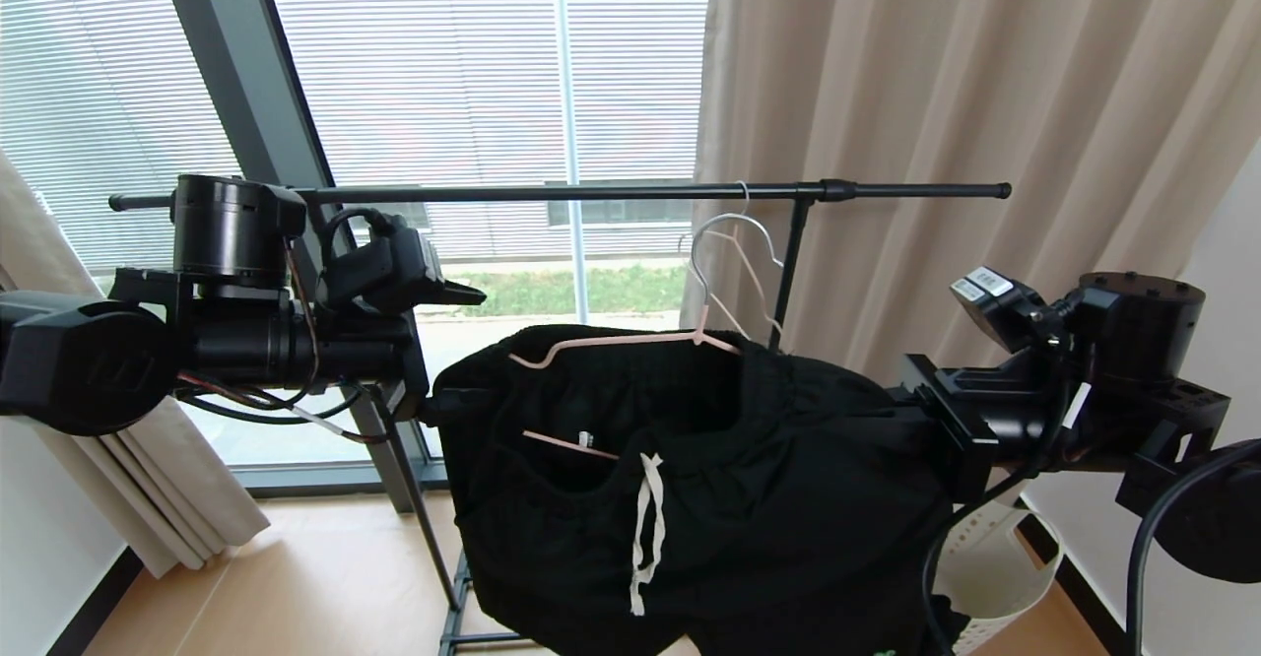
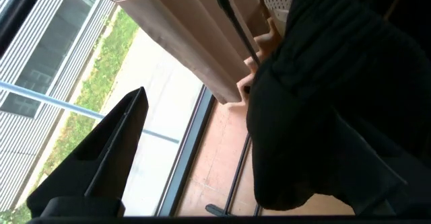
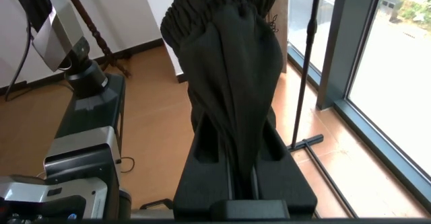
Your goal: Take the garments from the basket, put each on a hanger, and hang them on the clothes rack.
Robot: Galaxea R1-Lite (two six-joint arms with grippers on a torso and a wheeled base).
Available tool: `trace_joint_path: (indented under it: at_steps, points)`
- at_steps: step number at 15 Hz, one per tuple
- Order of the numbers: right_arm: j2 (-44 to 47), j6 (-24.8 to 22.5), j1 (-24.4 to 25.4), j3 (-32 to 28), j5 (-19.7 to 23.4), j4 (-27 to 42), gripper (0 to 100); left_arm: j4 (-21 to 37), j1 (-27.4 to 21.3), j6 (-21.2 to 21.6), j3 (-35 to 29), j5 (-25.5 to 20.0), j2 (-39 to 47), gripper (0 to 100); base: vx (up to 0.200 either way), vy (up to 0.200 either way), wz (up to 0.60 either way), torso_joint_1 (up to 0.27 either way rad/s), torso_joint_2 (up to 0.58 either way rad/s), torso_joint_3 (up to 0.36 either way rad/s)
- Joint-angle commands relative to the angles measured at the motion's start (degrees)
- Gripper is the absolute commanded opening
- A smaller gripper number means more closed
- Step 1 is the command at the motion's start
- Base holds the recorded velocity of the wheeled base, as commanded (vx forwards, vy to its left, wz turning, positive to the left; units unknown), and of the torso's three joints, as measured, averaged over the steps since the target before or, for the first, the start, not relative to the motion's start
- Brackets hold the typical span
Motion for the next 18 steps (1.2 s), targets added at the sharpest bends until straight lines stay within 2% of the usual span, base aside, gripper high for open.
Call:
trace_joint_path:
  at_steps: [1, 6, 16, 17, 18]
  points:
    - [-0.08, -0.03, 0.04, 0.17, 0.74, 0.02, 0, 0.05, -1.79, -1.45, -1.11, 0.34, 1.05, 100, 0.0, 0.0, 0.0, 0.0, 0.0, 0.0]
    - [-0.25, -0.12, 0.04, 0.78, 1.89, -0.42, 0, 0.23, -5.66, -6.37, -2.42, 0.43, 1.05, 100, 0.0, 0.0, 0.0, 0.0, 0.0, 0.0]
    - [-0.25, -0.03, 0.13, 2.45, 3.29, -4.55, 0, 0.49, -10.41, -6.46, -0.93, 0.78, 2.46, 100, 0.0, 0.0, 0.0, 0.0, 0.0, 0.0]
    - [-0.17, -0.03, 0.04, 2.63, 3.38, -4.9, 0, 0.49, -10.49, -6.46, -0.67, 0.78, 2.63, 0, 0.0, 0.0, 0.0, 0.0, 0.0, 0.0]
    - [-0.08, -0.03, 0.04, 2.63, 3.38, -4.9, 0, 0.49, -10.58, -6.37, -0.49, 0.78, 2.63, 0, 0.0, 0.0, 0.0, 0.0, 0.0, 0.0]
